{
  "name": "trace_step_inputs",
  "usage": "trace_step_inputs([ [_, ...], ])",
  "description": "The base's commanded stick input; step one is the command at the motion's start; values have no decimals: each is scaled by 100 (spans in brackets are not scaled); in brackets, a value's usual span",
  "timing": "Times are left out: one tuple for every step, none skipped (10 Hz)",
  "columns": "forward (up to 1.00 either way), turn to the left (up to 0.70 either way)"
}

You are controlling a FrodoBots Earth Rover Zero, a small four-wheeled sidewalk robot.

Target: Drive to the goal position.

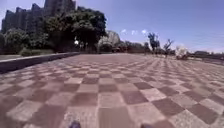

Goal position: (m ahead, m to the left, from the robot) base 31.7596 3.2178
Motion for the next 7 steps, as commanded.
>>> trace_step_inputs([
  [100,0],
  [100,0],
  [100,0],
  [100,0],
  [100,0],
  [100,0],
  [100,0],
])
